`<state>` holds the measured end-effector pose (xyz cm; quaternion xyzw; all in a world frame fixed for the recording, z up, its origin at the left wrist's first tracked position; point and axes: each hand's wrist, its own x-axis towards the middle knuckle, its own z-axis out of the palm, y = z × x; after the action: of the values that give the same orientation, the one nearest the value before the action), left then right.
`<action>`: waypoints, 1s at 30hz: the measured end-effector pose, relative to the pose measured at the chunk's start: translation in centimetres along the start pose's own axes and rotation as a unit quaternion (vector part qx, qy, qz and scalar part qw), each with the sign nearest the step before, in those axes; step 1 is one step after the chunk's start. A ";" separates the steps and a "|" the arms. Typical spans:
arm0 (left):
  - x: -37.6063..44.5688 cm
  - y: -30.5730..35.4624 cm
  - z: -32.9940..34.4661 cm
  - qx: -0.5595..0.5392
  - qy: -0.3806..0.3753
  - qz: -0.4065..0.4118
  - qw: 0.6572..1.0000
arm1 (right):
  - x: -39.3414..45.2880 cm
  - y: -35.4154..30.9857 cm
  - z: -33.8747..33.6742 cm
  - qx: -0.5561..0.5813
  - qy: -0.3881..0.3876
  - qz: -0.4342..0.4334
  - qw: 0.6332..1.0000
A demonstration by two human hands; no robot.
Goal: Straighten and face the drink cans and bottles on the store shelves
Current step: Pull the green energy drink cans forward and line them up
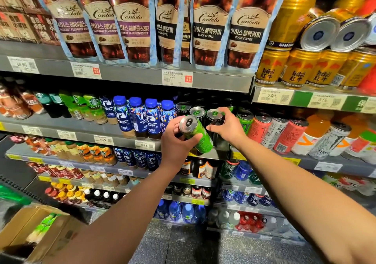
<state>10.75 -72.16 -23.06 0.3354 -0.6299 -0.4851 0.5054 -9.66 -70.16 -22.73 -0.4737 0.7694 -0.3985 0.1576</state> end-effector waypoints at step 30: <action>-0.1 1.4 15.4 0.243 0.105 -0.051 0.963 | -4.9 8.1 -8.4 0.210 0.043 0.021 0.977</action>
<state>-3.98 -67.44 -22.05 0.5290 -0.6542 -0.3043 0.4468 -17.31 -60.20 -24.20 -0.3962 0.6843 -0.5679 0.2283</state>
